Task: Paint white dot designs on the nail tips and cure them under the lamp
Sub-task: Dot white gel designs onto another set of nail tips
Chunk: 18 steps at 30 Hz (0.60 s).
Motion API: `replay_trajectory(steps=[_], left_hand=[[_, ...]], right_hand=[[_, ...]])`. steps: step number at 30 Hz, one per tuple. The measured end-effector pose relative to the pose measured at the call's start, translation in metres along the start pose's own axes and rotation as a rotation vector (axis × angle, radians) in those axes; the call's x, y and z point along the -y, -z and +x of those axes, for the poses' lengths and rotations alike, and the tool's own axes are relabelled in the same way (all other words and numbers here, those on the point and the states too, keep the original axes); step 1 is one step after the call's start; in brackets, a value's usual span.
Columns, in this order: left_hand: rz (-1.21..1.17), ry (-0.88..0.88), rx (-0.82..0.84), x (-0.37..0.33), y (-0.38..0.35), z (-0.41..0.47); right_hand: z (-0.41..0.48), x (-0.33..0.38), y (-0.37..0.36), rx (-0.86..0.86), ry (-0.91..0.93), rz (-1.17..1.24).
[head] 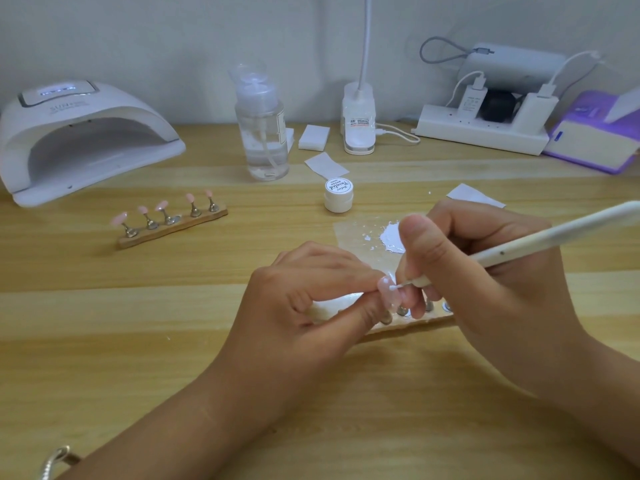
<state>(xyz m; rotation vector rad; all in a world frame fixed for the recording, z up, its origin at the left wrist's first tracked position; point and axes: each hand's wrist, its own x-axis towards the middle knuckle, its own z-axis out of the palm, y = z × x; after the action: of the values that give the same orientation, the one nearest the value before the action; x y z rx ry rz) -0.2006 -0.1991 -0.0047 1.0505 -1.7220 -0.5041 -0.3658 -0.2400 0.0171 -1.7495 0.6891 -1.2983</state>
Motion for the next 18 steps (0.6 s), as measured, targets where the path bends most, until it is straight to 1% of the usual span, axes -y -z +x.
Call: replay_trajectory(steps=[9, 11, 15, 18], left_hand=[[0.006, -0.023, 0.009, 0.001, 0.0, 0.0], [0.009, -0.016, 0.005, 0.001, 0.0, 0.0], [0.015, 0.019, -0.005, 0.002, 0.0, -0.001], [0.032, 0.027, -0.011, 0.001, 0.0, -0.001]], right_hand=[[0.0, -0.002, 0.002, 0.006, -0.008, 0.013], [0.001, 0.0, 0.002, 0.004, -0.004, 0.05], [0.012, 0.005, 0.007, -0.054, 0.013, 0.142], [0.023, 0.005, 0.016, -0.135, 0.017, 0.17]])
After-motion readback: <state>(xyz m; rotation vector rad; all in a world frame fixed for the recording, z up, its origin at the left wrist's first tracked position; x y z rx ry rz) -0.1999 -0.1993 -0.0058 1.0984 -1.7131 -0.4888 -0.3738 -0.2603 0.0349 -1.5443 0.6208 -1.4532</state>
